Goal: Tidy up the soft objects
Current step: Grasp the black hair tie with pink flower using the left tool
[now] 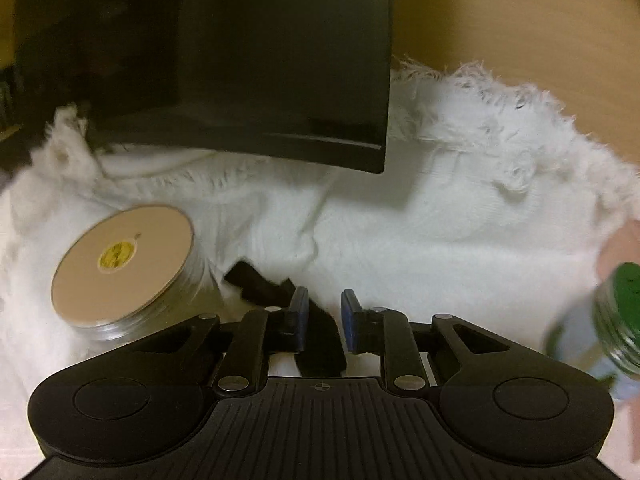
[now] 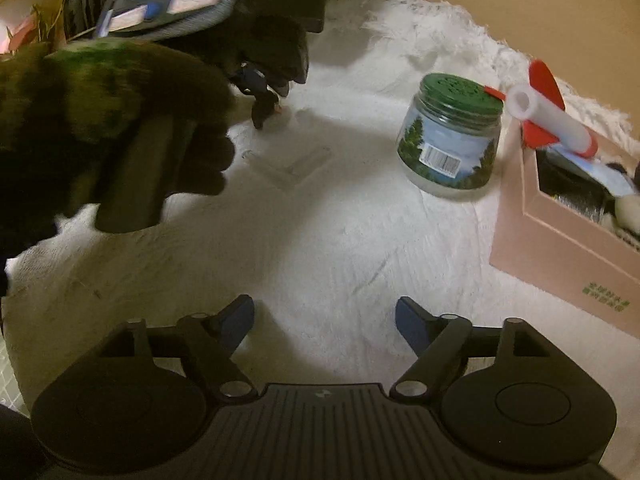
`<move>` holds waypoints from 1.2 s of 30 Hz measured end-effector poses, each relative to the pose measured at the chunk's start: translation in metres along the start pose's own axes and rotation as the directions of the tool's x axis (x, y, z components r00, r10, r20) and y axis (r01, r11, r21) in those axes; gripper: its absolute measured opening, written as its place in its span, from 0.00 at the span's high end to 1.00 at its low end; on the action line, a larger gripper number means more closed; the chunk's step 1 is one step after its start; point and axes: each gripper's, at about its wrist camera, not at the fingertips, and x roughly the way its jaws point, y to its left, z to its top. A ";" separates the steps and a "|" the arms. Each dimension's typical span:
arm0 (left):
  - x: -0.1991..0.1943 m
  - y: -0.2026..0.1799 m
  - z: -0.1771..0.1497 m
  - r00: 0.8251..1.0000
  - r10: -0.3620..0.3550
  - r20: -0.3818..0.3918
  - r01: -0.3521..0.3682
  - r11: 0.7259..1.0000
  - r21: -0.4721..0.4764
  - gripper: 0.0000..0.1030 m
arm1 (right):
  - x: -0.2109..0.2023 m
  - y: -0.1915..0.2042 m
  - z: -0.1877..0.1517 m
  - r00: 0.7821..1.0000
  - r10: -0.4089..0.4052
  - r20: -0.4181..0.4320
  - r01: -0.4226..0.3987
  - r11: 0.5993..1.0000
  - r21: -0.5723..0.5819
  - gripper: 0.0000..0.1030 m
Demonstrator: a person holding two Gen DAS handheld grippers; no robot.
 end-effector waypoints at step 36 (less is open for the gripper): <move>-0.019 0.031 -0.023 0.996 -0.082 -0.047 0.082 0.997 -0.003 0.86 | -0.004 -0.012 -0.021 0.995 0.004 0.096 -0.006 1.000 0.020 0.00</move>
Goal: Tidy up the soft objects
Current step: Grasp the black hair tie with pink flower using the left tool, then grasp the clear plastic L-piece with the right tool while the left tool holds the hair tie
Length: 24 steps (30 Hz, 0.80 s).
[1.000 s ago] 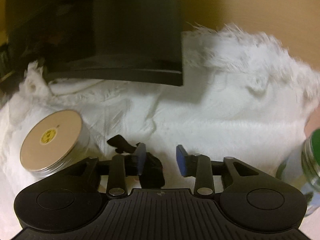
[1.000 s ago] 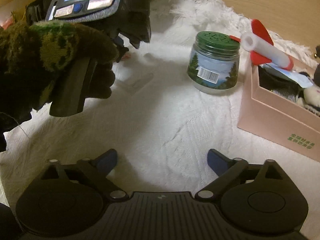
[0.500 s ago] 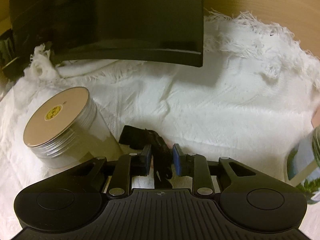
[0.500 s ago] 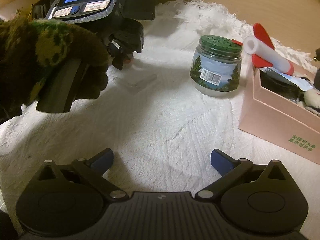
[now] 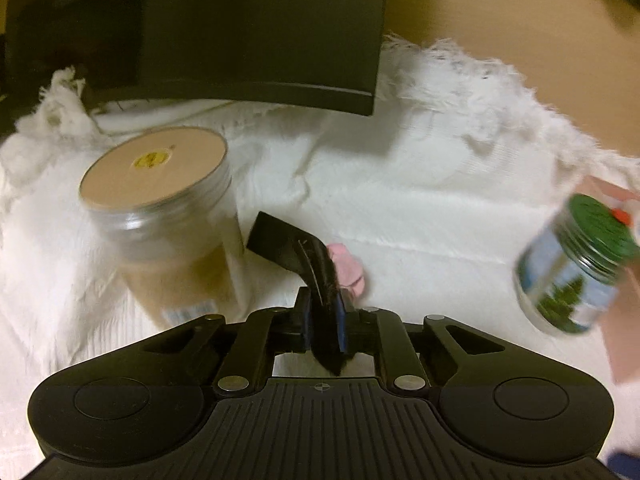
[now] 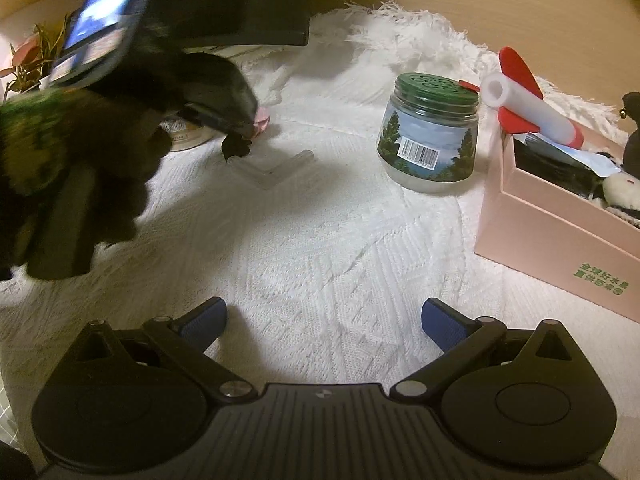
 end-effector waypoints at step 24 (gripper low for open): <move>-0.080 0.078 -0.049 0.968 -0.249 0.000 0.249 0.967 -0.052 0.85 | 0.054 0.039 0.088 0.998 0.064 -0.021 -0.066 0.992 -0.107 0.17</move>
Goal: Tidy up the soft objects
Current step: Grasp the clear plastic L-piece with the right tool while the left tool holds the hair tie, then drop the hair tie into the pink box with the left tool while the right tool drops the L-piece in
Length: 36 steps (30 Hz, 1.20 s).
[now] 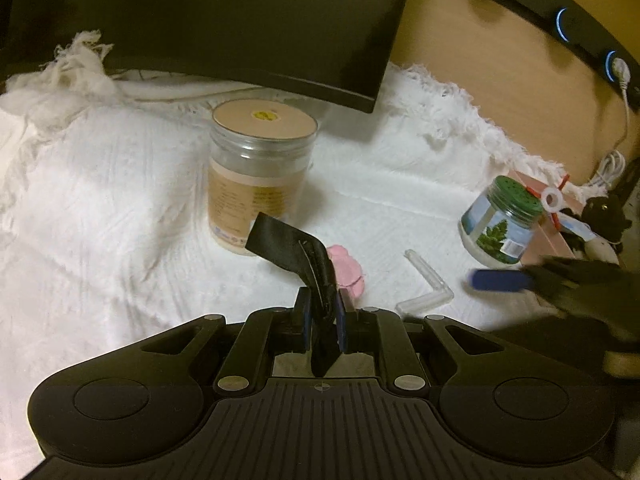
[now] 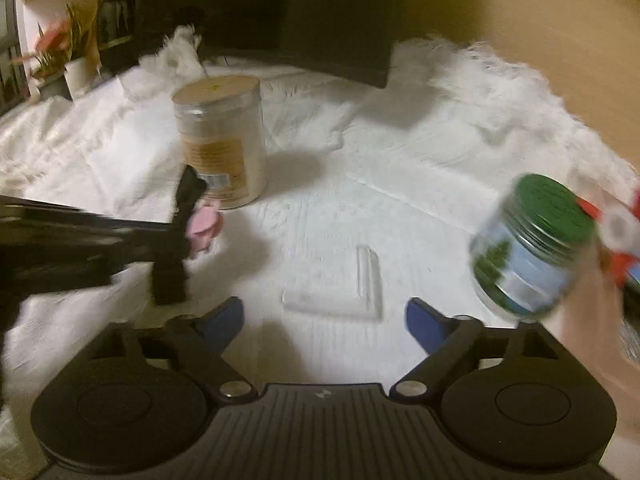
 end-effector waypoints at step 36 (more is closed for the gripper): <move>0.075 -0.253 0.093 0.836 -0.536 -0.115 0.545 0.790 0.280 0.81 | -0.165 -0.235 0.034 0.890 -0.442 0.116 0.372 0.848 0.376 0.39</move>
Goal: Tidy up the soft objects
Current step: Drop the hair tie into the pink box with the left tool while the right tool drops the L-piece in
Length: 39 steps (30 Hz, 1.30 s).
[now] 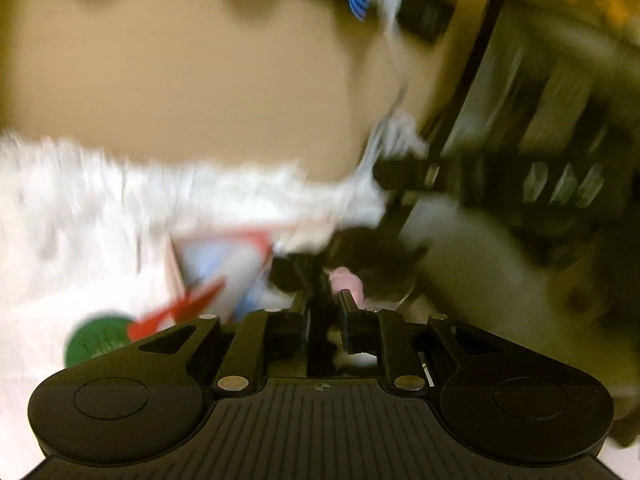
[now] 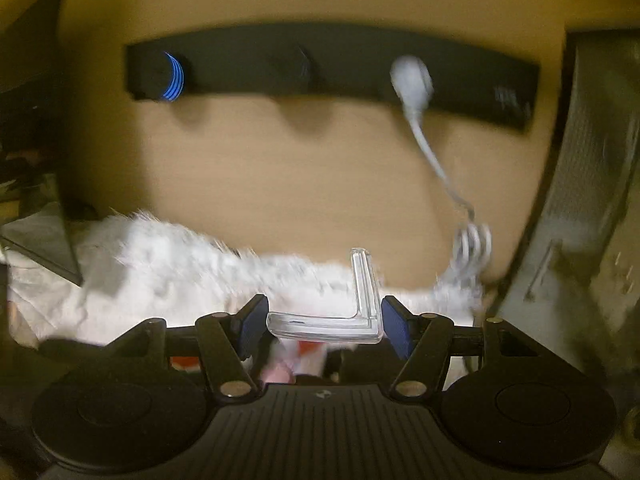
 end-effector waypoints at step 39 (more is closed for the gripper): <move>-0.037 -0.014 -0.076 0.964 0.267 -0.016 -0.267 0.961 -0.075 0.74 | -0.033 -0.008 -0.132 0.981 0.084 -0.174 -0.106 0.987 -0.124 0.10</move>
